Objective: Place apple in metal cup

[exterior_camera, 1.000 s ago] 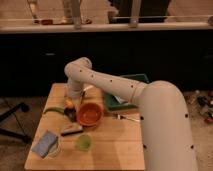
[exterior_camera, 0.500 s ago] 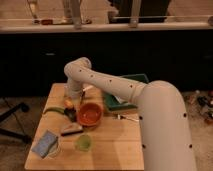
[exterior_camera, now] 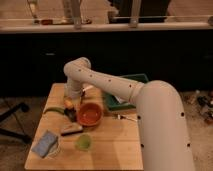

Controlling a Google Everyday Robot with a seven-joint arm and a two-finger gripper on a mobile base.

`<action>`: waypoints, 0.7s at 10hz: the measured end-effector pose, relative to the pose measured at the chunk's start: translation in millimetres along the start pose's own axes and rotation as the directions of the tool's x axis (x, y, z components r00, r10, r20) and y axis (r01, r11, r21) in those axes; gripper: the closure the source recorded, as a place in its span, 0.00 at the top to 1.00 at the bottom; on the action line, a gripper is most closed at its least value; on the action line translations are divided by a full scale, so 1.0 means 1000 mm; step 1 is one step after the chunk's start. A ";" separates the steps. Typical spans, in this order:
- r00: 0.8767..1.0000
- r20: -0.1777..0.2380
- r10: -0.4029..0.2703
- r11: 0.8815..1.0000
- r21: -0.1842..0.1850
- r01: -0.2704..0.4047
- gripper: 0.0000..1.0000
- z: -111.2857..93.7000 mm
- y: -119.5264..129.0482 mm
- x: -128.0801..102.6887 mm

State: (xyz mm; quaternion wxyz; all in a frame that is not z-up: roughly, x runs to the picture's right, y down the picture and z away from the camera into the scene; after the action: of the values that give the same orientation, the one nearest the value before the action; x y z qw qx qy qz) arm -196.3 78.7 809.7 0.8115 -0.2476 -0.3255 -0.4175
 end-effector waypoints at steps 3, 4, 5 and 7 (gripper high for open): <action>1.000 0.011 0.000 1.000 -0.006 0.000 0.01 0.002 0.000 -0.001; 1.000 0.018 -0.002 1.000 -0.011 0.002 0.01 0.003 0.001 -0.002; 1.000 0.023 -0.004 1.000 -0.014 0.005 0.01 0.004 0.000 -0.003; 0.999 0.035 -0.009 1.000 -0.020 0.010 0.01 0.007 0.000 -0.007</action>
State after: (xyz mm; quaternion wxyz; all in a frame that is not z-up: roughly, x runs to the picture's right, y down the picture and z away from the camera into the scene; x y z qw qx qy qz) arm -202.0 87.1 809.5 0.8012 -0.2614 -0.3363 -0.4202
